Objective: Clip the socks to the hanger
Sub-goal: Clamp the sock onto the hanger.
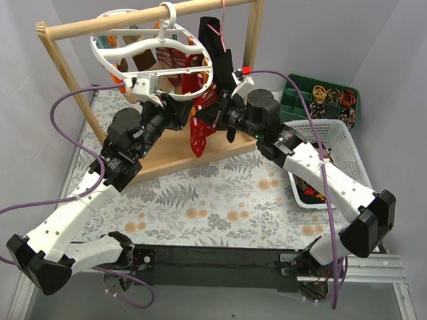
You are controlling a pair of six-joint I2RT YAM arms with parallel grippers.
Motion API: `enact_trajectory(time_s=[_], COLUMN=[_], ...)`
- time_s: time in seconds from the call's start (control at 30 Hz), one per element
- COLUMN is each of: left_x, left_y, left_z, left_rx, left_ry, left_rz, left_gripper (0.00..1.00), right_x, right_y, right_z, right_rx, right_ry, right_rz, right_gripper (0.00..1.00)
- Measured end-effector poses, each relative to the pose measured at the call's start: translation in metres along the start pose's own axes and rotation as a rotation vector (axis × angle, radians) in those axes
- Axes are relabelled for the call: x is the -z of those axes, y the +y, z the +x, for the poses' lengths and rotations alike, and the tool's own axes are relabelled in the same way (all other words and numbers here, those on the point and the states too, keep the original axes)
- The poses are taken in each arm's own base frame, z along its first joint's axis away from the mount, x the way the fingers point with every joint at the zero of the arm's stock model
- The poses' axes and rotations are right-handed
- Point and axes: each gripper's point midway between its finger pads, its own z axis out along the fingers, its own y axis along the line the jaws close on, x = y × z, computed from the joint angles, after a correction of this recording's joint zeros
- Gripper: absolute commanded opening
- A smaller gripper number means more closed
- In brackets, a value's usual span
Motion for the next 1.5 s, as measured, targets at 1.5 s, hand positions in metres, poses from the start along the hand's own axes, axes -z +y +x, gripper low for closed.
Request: enact_trajectory(time_s=[1.5], left_x=[-0.002], left_y=[0.000], left_z=[0.000], left_rx=[-0.025], left_ry=[-0.038], left_rz=[-0.079], left_gripper=[0.00], right_x=[0.009], right_y=[0.029], right_z=[-0.008], right_rx=[-0.073], right_ry=[-0.039], right_rz=[-0.052], right_gripper=[0.01])
